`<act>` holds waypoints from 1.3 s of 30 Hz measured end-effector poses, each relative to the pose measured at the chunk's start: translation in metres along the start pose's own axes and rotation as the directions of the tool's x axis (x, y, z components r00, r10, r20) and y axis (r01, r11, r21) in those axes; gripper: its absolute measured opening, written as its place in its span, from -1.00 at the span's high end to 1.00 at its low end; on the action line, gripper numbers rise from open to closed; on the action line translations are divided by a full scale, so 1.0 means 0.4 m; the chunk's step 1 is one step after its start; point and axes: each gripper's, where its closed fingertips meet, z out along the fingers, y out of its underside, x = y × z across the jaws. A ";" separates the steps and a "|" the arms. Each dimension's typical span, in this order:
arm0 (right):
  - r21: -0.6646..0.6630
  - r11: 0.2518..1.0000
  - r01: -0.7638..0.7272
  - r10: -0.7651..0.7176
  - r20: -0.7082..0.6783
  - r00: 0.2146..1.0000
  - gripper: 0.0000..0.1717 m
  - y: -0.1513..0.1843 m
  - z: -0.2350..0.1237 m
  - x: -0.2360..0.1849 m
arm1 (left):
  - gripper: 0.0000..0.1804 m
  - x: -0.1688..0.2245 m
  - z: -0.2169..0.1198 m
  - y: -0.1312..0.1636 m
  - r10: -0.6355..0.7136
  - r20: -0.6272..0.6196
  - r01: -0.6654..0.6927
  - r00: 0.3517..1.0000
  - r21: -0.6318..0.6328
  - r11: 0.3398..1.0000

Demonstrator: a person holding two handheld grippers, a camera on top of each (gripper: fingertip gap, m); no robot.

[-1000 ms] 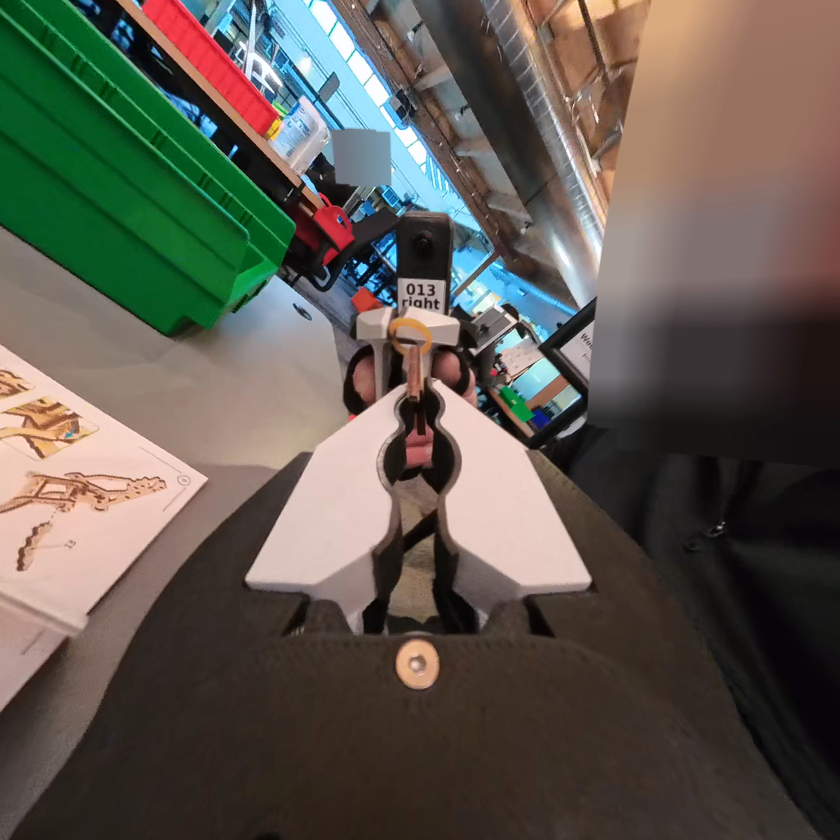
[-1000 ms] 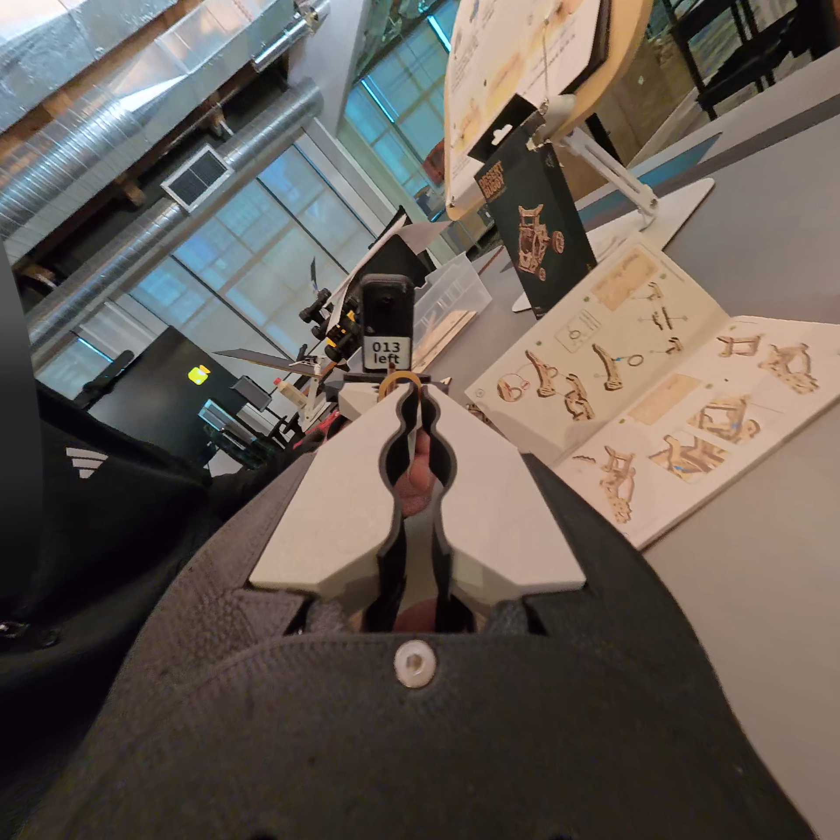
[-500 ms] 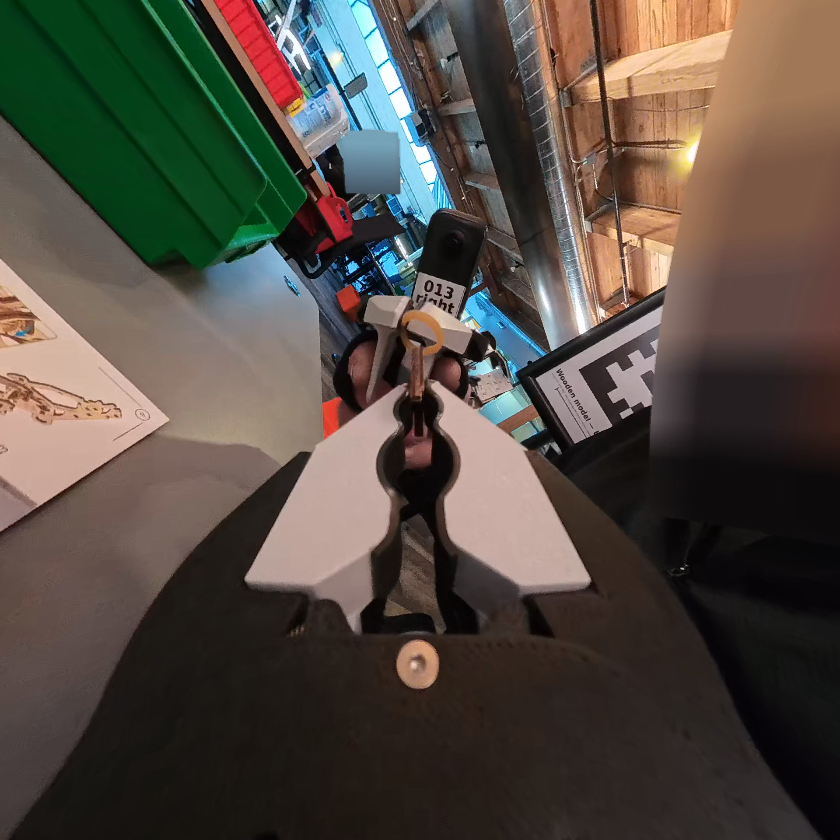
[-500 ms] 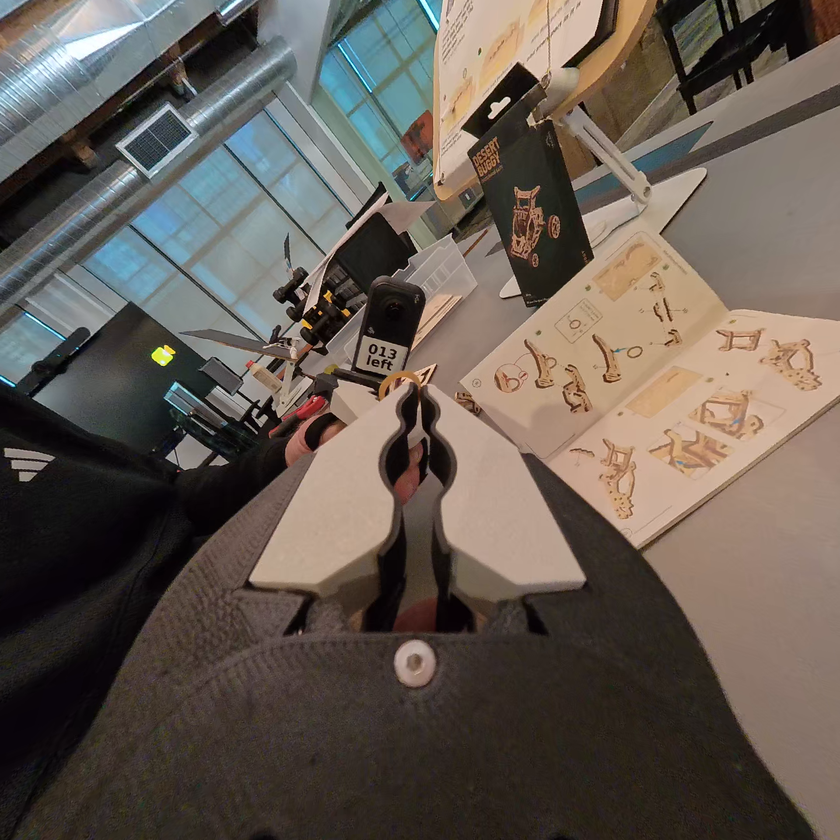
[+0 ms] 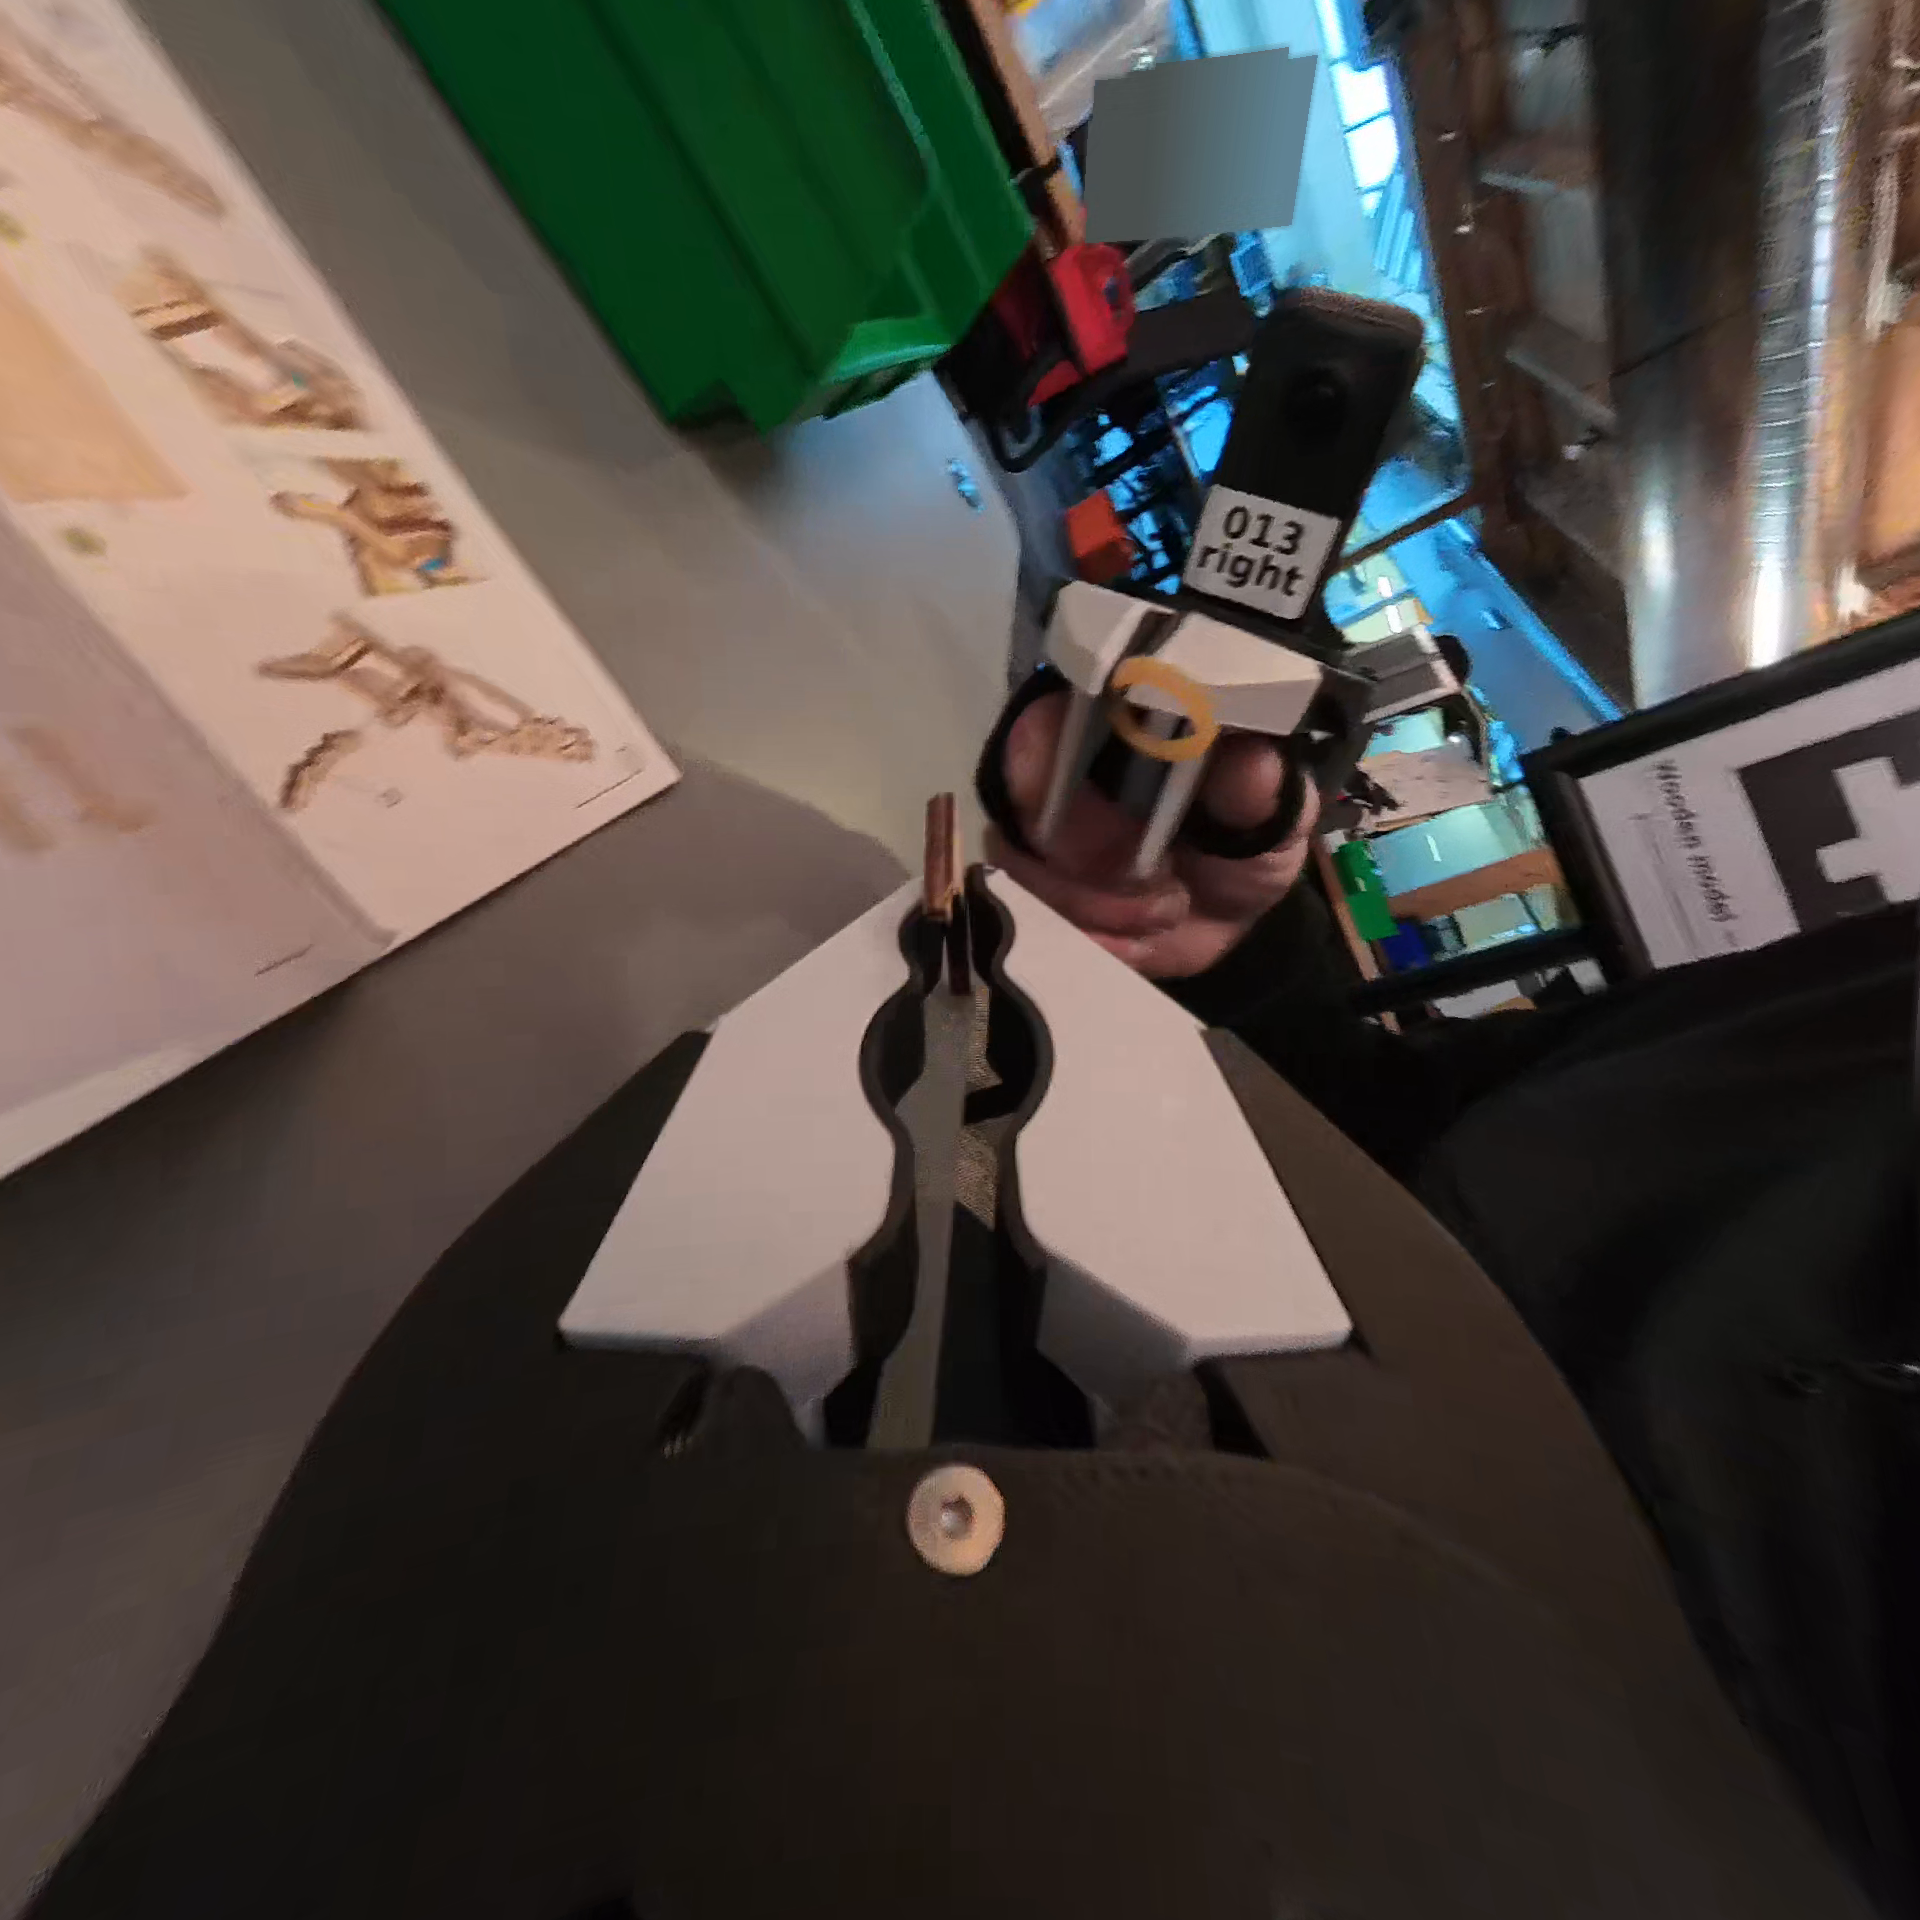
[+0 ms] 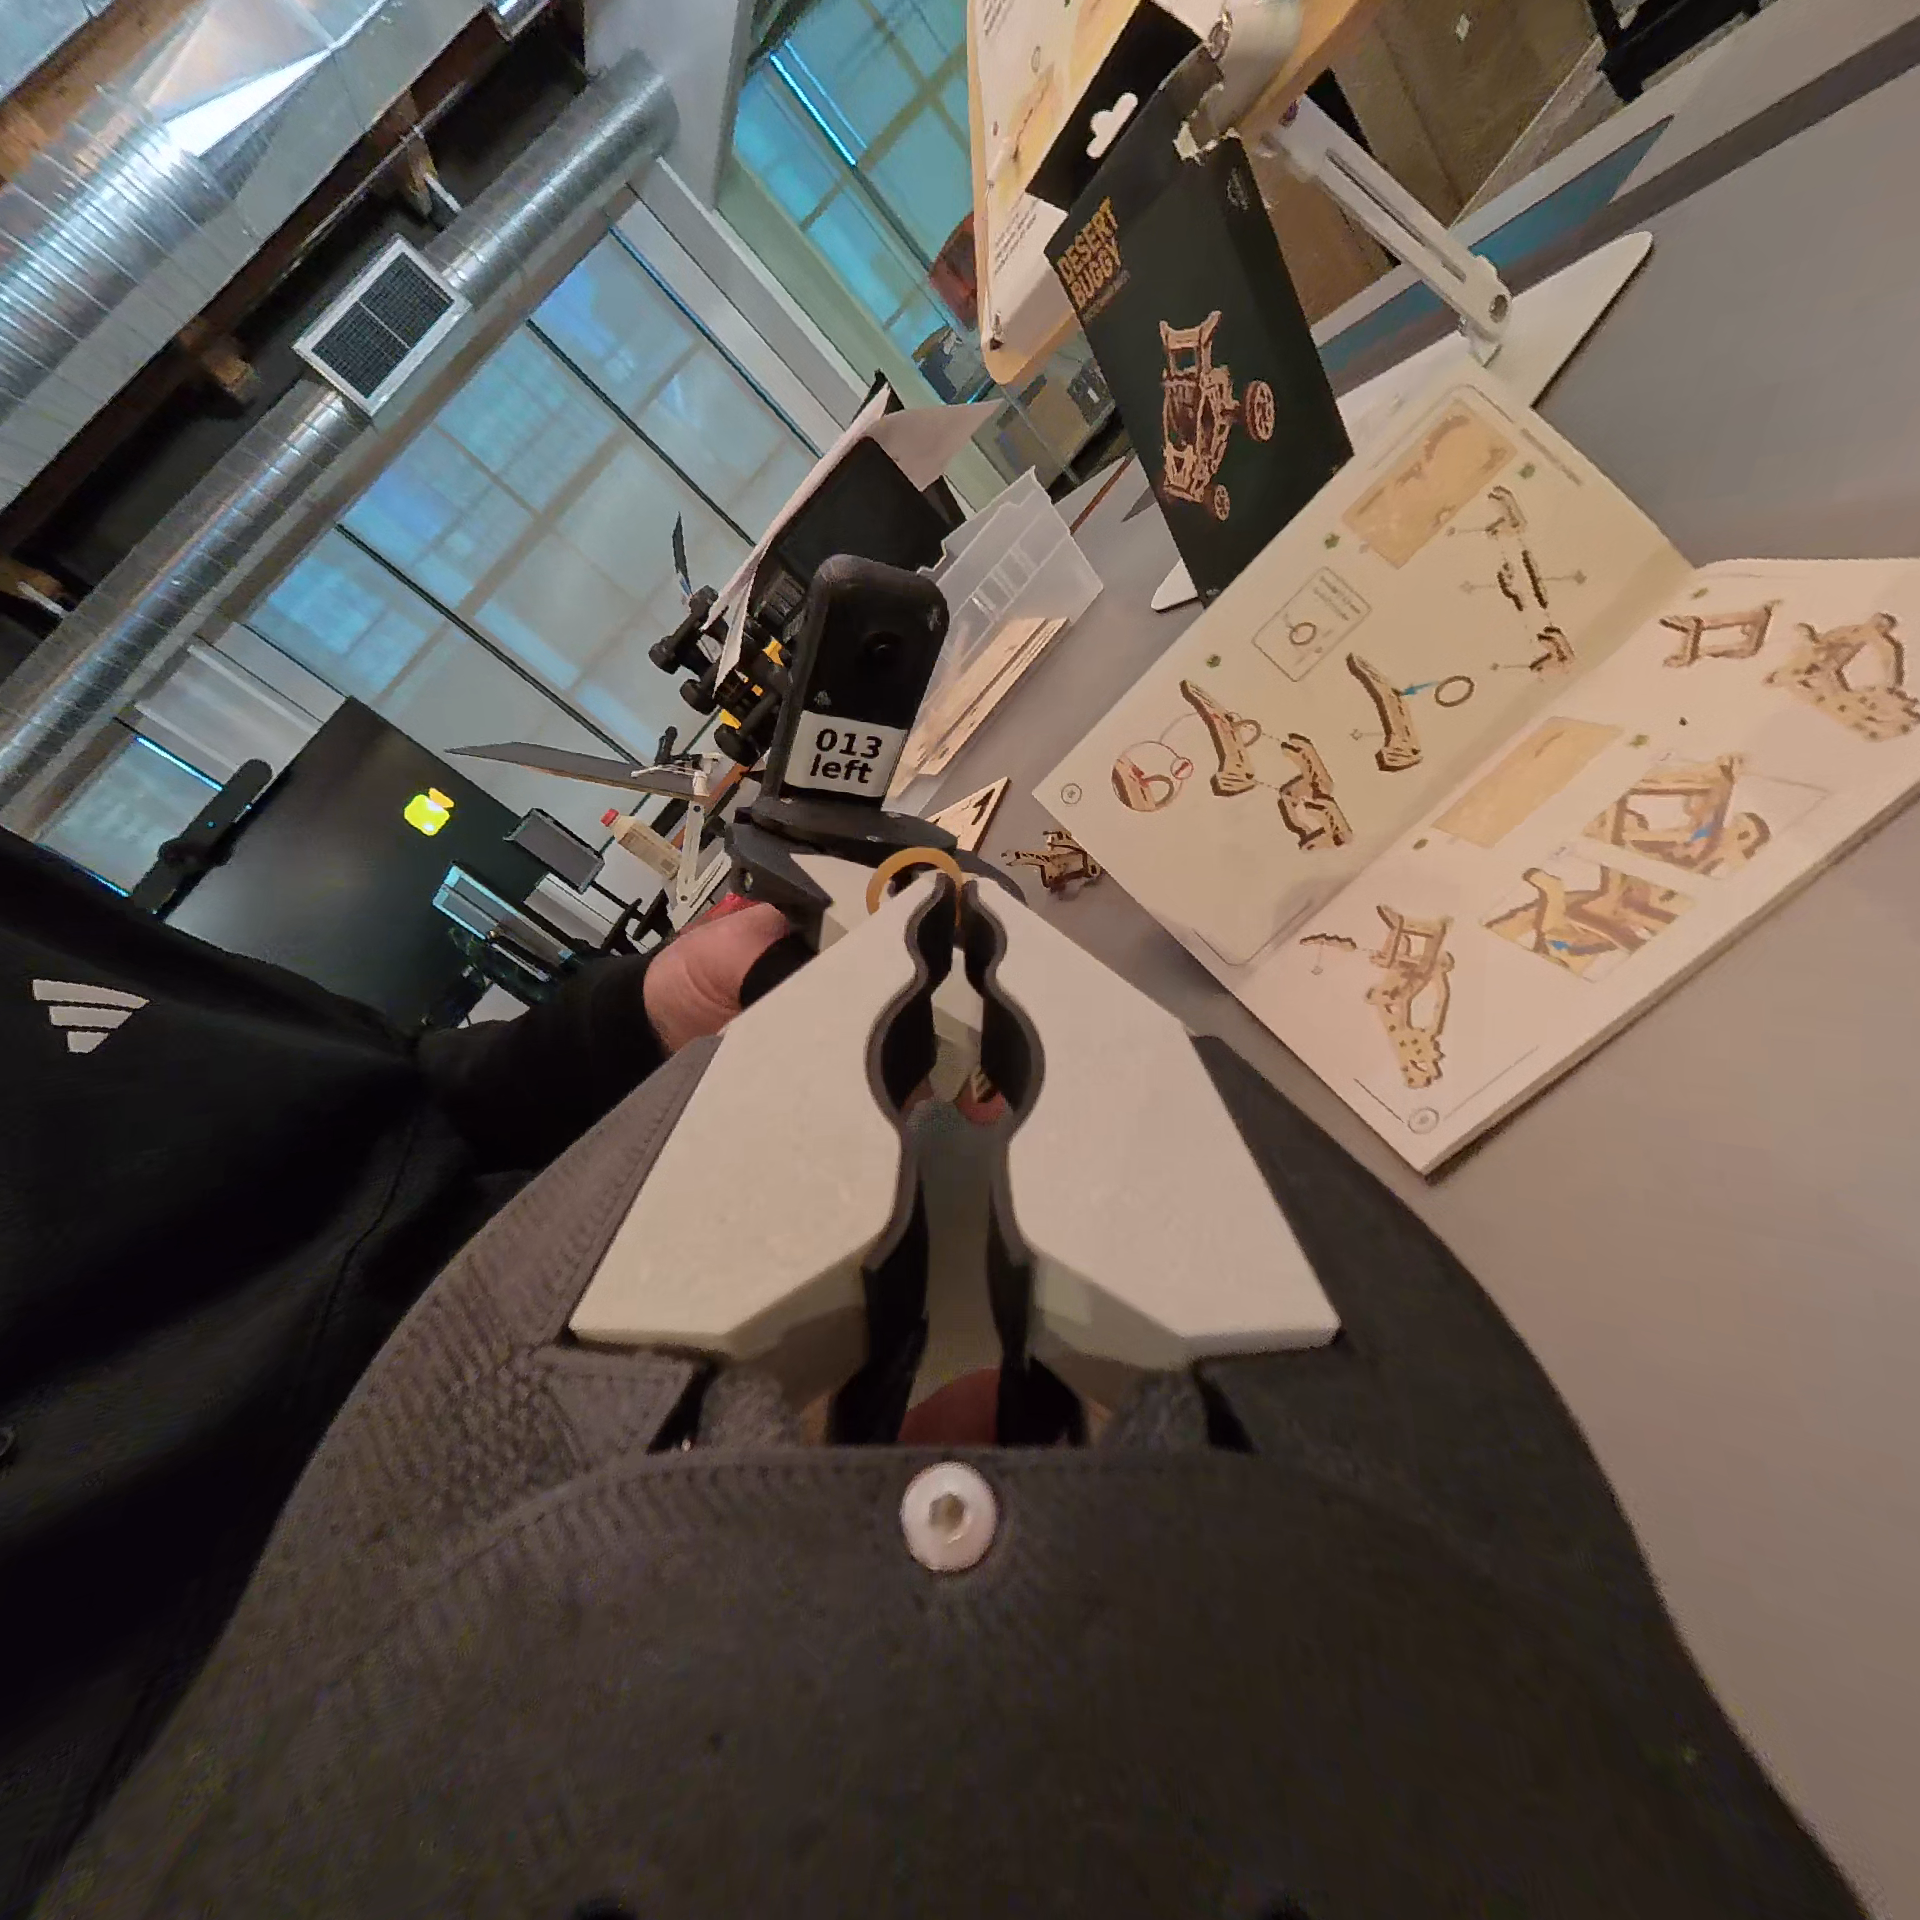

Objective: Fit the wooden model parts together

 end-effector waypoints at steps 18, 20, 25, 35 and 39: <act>0.024 0.998 -0.055 0.055 -0.014 0.998 1.00 0.021 -0.013 0.050 | 0.68 -0.034 -0.011 0.000 -0.149 -0.052 0.154 0.987 0.103 0.983; 0.022 0.998 -0.052 0.052 -0.022 0.998 1.00 0.021 -0.014 0.054 | 0.64 -0.030 -0.012 -0.005 -0.148 -0.057 0.154 0.987 0.115 0.981; 0.023 0.998 -0.053 0.054 -0.022 0.998 1.00 0.020 -0.014 0.056 | 0.63 -0.028 -0.008 -0.003 -0.142 -0.042 0.146 0.989 0.105 0.984; 0.006 0.999 -0.046 0.046 -0.027 0.999 1.00 0.023 -0.004 0.059 | 0.95 -0.026 -0.010 0.008 -0.099 -0.008 0.099 0.995 0.079 0.992; -0.034 0.999 -0.040 0.040 -0.006 0.999 1.00 0.032 0.018 0.050 | 0.99 -0.023 -0.003 0.016 -0.014 0.031 0.012 0.999 0.044 0.999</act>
